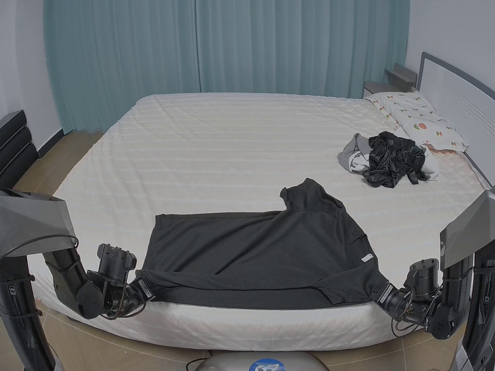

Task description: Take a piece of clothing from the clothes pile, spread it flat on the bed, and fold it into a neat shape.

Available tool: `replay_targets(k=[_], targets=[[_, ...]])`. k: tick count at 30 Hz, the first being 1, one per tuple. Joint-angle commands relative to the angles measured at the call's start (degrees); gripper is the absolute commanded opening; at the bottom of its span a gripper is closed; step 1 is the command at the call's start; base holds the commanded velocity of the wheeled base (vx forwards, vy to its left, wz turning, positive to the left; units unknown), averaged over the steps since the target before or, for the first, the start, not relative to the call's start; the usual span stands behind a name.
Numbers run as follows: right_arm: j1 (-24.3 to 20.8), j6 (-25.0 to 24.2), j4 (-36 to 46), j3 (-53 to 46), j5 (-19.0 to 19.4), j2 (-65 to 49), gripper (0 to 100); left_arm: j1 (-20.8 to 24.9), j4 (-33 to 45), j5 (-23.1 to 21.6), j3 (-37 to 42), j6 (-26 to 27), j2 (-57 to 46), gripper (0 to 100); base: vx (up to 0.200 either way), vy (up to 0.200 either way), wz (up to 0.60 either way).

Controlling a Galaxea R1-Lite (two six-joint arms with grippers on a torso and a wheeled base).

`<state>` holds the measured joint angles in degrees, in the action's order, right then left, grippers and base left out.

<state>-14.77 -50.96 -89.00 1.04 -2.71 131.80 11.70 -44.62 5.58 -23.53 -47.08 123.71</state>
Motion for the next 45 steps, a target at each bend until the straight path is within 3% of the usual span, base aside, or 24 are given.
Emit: replay_targets(k=[1, 9, 13, 19, 22, 27, 31, 38, 45], targets=[[-0.1, 0.4, -0.5, -0.2, 0.0, 2.0, 100, 0.0, 0.0, 0.0, 0.1, -0.1, 1.3, 100, 0.0, 0.0, 0.0], [0.5, 0.9, -0.5, -0.9, -0.8, -4.5, 100, 0.1, 0.1, 2.7, 2.5, 2.3, -4.9, 100, 0.0, 0.0, 0.0], [1.2, 1.9, 3.0, -1.0, -0.9, -10.1, 100, -1.2, 0.7, 3.0, 4.0, 5.8, -10.9, 100, 0.0, 0.0, 0.0], [1.3, 4.3, 7.0, -1.0, -0.8, -11.4, 100, -2.9, 0.3, 2.9, 3.3, 5.9, -12.2, 100, 0.0, 0.0, 0.0], [2.6, 5.3, 7.3, -1.0, -0.9, -12.8, 100, -3.9, 0.2, 0.8, 1.7, 5.2, -12.7, 100, 0.0, 0.0, 0.0], [6.5, 7.9, 7.2, -1.0, -0.2, -16.7, 100, -5.2, 0.7, -8.0, -1.1, 4.4, -12.2, 100, 0.0, 0.0, 0.0], [8.9, 9.4, 7.0, -1.0, 0.1, -16.8, 100, -6.6, 1.6, -12.7, -3.8, 3.7, -9.2, 100, 0.0, 0.0, 0.0], [9.0, 9.2, 6.4, -0.9, 1.0, -16.5, 100, -6.5, 2.3, -16.9, -4.2, 3.6, -5.6, 100, 0.0, 0.0, 0.0], [8.9, 8.8, 6.1, -0.9, 2.6, -15.8, 100, -6.3, 2.1, -17.0, -5.7, 3.5, -2.9, 100, 0.0, 0.0, 0.0]])
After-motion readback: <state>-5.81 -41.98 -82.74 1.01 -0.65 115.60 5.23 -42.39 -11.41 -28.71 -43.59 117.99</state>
